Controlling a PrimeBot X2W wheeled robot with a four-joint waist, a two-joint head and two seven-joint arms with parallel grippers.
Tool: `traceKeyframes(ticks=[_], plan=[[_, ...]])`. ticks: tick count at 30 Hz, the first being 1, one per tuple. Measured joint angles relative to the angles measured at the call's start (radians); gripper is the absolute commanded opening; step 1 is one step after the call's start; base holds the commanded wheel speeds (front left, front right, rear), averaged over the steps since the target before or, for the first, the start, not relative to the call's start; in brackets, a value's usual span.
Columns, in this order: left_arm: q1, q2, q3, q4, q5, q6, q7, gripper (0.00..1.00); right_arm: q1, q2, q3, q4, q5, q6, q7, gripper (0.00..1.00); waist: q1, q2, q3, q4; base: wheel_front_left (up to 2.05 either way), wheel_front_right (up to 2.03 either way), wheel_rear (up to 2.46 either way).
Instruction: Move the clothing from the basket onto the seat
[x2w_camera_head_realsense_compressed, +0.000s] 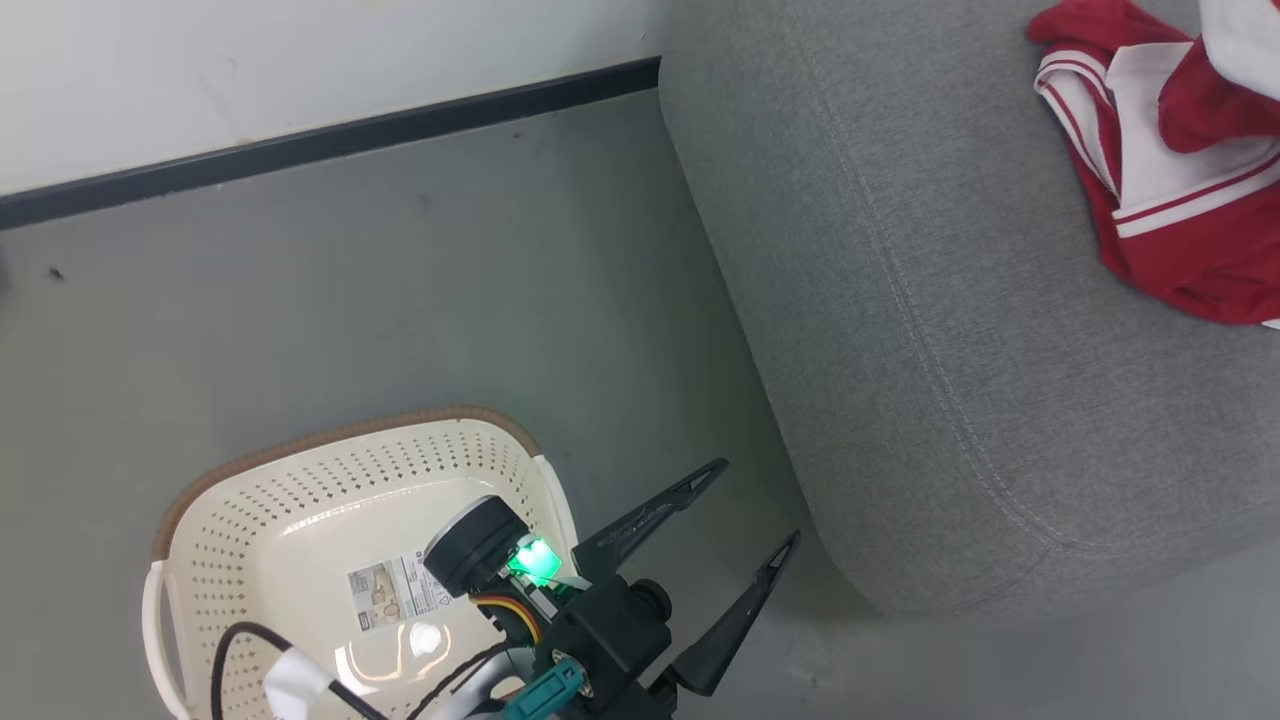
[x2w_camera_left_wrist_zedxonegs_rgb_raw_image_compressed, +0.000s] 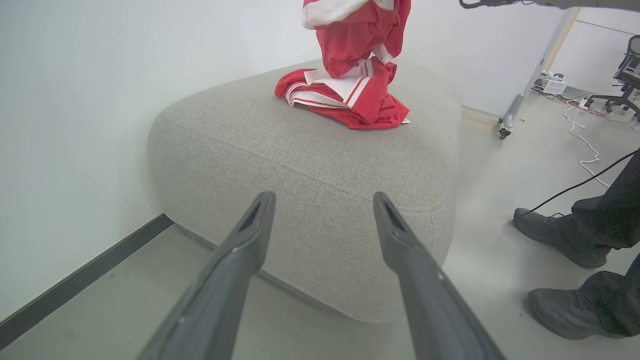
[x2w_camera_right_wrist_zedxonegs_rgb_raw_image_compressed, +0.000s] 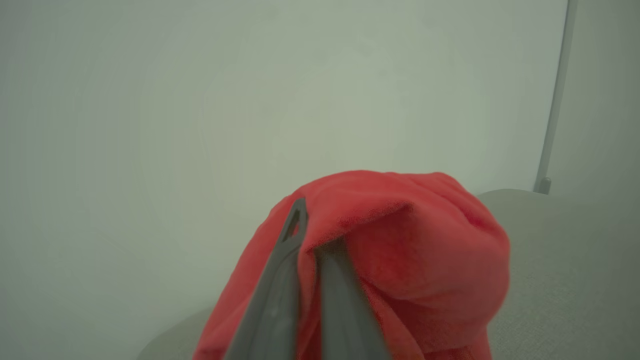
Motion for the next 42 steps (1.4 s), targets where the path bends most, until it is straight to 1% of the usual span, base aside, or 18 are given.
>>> traceKeyframes(ticks=[4,10,13,14,15,16,26,31,37,42], plan=[[-0.011,0.003,0.002,-0.005,0.004,0.0,0.003,1.0,0.004,0.006,-0.006,0.045,0.007,0.004,0.0,0.0,0.0,0.0,0.027,0.016,0.0,0.0,0.0],[-0.025,0.022,0.015,-0.002,0.005,-0.007,0.004,1.0,0.022,0.067,-0.006,0.119,0.025,0.009,0.0,0.0,0.0001,0.0001,0.061,0.033,0.0,0.0,0.0],[-0.031,0.024,0.017,-0.002,0.005,-0.007,0.003,1.0,0.022,0.074,-0.007,0.148,0.03,0.013,0.0,0.0,0.0,0.0,0.068,0.036,0.0,0.0,0.0],[-0.031,0.023,0.017,-0.002,0.005,-0.007,0.003,1.0,0.021,0.074,-0.008,0.151,0.031,0.013,0.0,0.27,0.0,-0.0001,0.069,0.037,0.0,0.0,0.0],[-0.032,0.023,0.017,-0.002,0.005,-0.007,0.003,1.0,0.02,0.074,-0.011,0.156,0.031,0.014,0.0,0.94,0.0,-0.0001,0.07,0.037,0.0,0.0,0.0],[-0.032,0.023,0.017,-0.001,0.005,-0.007,0.002,1.0,0.02,0.074,-0.011,0.161,0.031,0.015,0.0,1.0,-0.0001,-0.0001,0.07,0.037,0.0,0.0,0.0],[-0.034,0.019,0.018,0.03,0.005,-0.007,-0.016,1.0,0.019,0.089,-0.001,0.183,0.012,0.028,0.0,1.0,-0.0001,-0.0001,0.048,0.033,0.0,0.0,0.0],[-0.034,0.014,0.025,0.043,0.0,-0.007,-0.027,1.0,0.03,0.11,0.008,0.184,0.006,0.044,0.0,1.0,-0.0001,-0.0001,0.03,0.029,0.0,0.0,0.0],[-0.031,0.011,0.035,0.076,-0.012,-0.006,-0.048,1.0,0.13,0.141,0.01,0.185,0.004,0.051,0.0,1.0,-0.0001,-0.0001,-0.008,0.021,0.0,0.0,0.0],[-0.025,0.004,0.052,0.1,-0.021,0.011,-0.066,1.0,0.223,0.156,0.013,0.164,-0.006,0.055,0.0,1.0,-0.0002,-0.0002,-0.05,0.018,0.0,0.0,0.0]])
